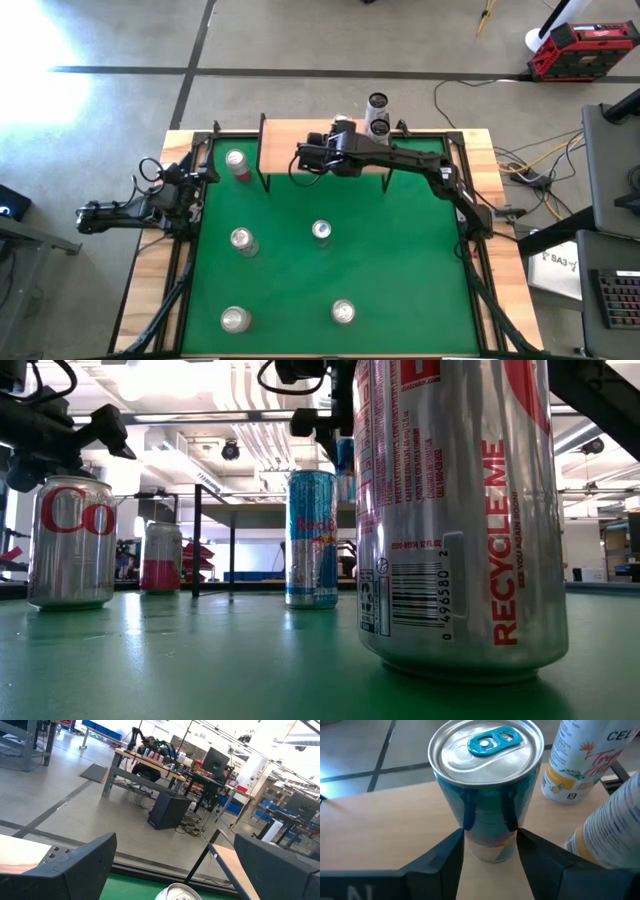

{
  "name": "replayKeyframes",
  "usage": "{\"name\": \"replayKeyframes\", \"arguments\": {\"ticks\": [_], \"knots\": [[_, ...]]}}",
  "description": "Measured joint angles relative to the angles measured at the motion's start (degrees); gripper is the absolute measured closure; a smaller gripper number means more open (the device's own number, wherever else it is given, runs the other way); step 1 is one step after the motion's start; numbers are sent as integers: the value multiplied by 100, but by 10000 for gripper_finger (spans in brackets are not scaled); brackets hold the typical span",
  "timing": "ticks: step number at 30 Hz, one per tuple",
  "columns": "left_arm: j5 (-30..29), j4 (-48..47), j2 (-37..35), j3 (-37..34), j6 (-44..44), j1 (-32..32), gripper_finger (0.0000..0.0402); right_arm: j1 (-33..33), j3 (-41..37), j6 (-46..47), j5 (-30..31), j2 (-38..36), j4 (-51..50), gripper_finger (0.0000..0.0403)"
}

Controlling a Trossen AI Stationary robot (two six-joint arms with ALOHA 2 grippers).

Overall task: Place canned beverage on shelf
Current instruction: Put the top blue soda can on the shelf

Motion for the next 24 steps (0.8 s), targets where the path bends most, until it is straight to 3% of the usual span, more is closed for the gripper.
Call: {"name": "replayKeyframes", "arguments": {"ticks": [24], "knots": [[0,0,0,0,0,2,13,-272,0,608,77,-1,139,231]]}}
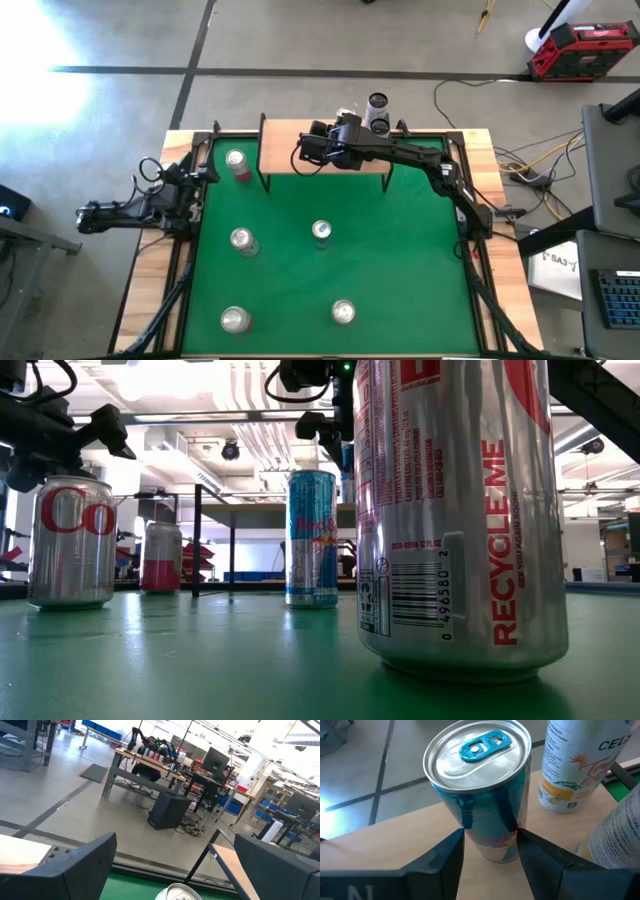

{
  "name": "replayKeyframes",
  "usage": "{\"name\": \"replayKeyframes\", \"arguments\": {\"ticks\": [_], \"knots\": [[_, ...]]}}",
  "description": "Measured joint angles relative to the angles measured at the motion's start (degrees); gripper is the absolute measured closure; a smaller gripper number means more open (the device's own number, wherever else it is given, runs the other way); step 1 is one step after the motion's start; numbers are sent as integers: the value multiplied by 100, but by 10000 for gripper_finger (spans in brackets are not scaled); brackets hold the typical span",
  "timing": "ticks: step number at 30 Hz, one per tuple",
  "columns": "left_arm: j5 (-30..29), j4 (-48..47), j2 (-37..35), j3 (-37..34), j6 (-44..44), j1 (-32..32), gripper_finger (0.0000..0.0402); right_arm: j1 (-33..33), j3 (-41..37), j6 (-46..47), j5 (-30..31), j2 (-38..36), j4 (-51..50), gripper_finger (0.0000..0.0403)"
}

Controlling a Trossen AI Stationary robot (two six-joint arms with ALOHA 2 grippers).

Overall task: Place canned beverage on shelf
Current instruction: Put the top blue soda can on the shelf

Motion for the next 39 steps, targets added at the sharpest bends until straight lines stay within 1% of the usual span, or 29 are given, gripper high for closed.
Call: {"name": "replayKeyframes", "arguments": {"ticks": [16,21,39], "knots": [[0,0,-1,1,-1,-2,13,-125,0,294,5,-3,108,231],[1,1,-2,0,-1,-2,13,-135,1,435,91,-3,106,231],[0,0,0,1,0,-2,13,-248,2,516,138,-5,123,231]]}}
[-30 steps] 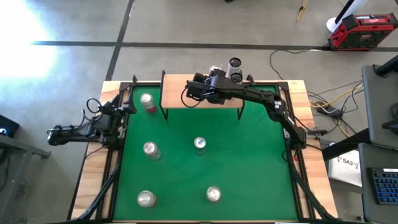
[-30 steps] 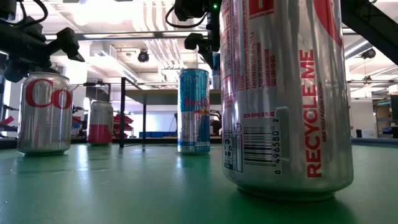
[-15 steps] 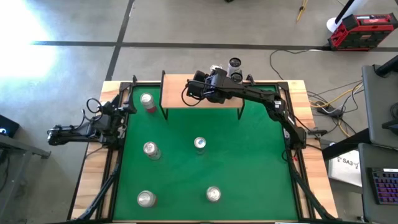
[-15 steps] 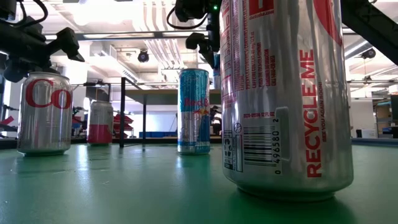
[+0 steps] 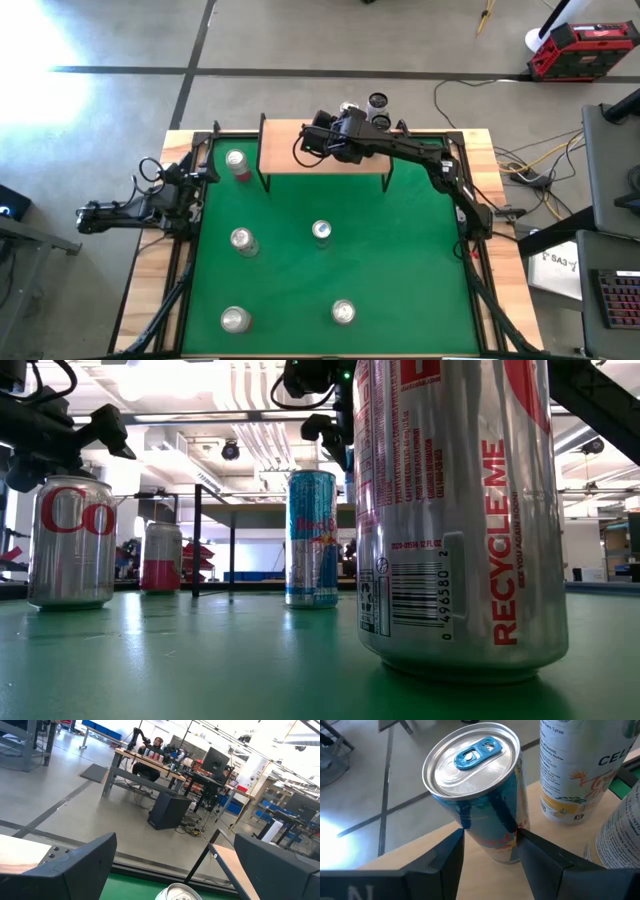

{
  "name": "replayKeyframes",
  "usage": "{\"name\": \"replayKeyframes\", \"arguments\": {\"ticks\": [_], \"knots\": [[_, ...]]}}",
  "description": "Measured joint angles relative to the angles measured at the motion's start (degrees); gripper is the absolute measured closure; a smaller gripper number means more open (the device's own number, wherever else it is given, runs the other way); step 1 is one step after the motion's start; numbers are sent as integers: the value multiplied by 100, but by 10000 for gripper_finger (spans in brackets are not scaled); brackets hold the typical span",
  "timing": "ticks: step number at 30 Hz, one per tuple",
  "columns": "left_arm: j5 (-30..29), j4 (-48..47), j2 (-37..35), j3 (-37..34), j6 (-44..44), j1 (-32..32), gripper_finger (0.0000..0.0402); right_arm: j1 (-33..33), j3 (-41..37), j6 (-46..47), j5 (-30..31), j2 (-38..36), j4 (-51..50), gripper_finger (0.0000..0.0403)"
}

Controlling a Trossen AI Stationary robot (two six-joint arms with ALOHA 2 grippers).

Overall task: Place canned beverage on shelf
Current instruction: Put the top blue soda can on the shelf, then put the blue soda can on the shelf aligned with other blue soda can

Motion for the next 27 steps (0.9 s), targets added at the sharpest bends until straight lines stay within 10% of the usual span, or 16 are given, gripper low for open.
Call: {"name": "replayKeyframes", "arguments": {"ticks": [27], "knots": [[0,0,-2,-2,0,0,13,451,0,-269,-256,-165,-218,146]]}}
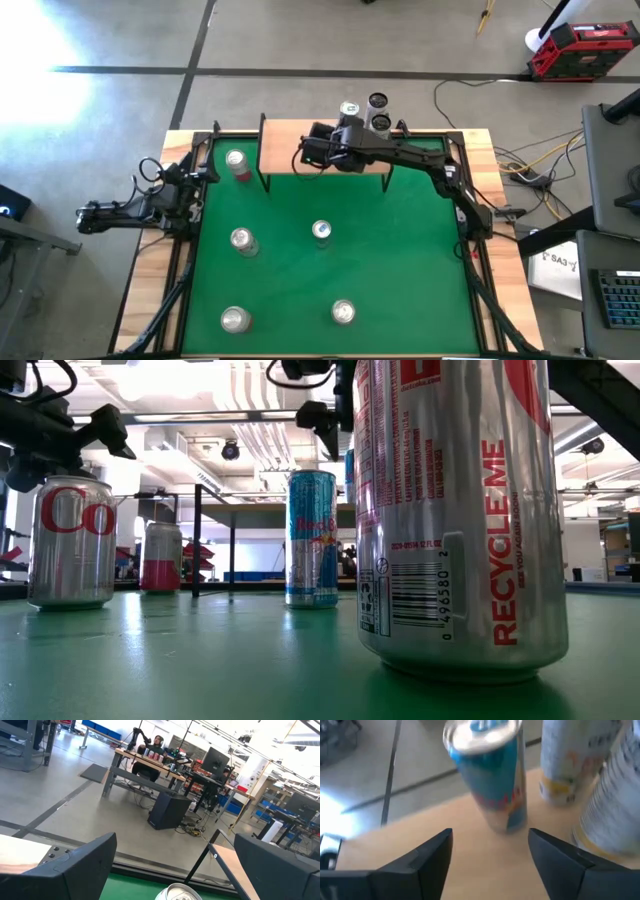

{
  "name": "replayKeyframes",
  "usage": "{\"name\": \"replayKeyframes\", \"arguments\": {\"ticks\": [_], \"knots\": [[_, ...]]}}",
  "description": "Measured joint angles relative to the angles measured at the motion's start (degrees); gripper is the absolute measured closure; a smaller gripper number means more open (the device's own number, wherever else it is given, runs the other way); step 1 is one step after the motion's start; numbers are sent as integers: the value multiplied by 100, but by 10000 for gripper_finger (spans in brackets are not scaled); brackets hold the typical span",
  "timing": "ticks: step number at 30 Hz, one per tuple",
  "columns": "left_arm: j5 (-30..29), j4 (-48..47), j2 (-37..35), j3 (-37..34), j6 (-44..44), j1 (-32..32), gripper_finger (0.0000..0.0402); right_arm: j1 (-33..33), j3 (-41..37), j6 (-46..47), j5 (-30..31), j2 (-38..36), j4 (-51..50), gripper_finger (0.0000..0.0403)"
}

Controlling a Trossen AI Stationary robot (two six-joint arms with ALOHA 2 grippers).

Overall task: Place canned beverage on shelf
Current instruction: Put the blue soda can on the shelf aligned with other blue soda can

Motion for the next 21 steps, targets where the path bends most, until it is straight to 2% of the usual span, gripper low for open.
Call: {"name": "replayKeyframes", "arguments": {"ticks": [11,21], "knots": [[2,1,2,1,0,1,13,764,4,-529,-1347,-167,-510,98],[1,1,1,2,-1,1,13,1711,3,-852,-1418,-154,-548,94]]}}
